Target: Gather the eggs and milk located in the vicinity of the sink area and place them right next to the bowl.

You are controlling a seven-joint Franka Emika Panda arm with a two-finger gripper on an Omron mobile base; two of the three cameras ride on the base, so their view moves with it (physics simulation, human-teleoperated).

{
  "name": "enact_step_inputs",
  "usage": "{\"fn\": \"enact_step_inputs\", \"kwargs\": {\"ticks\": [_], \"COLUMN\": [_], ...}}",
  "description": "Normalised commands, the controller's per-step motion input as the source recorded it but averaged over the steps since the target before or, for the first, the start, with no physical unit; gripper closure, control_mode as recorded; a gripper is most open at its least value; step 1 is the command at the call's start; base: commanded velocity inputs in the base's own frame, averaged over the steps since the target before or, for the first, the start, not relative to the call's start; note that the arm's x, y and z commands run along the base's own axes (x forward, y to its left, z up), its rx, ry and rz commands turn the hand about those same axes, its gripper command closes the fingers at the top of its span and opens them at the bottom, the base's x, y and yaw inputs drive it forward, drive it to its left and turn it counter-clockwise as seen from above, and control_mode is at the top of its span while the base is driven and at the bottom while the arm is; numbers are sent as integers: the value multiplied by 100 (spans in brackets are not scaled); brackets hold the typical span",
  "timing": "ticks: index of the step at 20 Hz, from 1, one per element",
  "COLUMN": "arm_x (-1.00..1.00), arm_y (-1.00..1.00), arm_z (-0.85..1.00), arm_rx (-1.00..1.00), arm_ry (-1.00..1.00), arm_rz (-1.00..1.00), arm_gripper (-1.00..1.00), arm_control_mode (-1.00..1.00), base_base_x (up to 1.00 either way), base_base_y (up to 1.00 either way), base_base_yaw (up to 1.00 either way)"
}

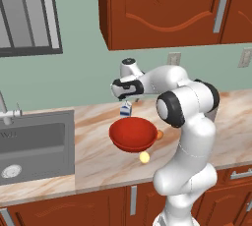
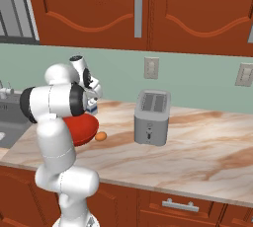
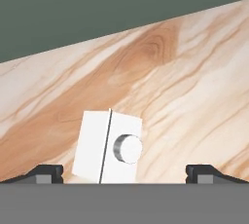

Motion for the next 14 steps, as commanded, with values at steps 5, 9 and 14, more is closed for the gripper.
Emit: {"fn": "enact_step_inputs", "kwargs": {"ticks": [5,9,14], "arm_x": [1,0,4], "arm_y": [2,0,0], "arm_z": [-4,-10,-22], "arm_rx": [0,0,0], "arm_ry": [6,9,7], "arm_rz": [0,0,0], "arm_gripper": [-100,-100,-100], "arm_control_mode": [-100,-100,-100], "base_base_x": [0,0,0], "base_base_y": [0,0,0], "base_base_yaw": [0,0,0]}}
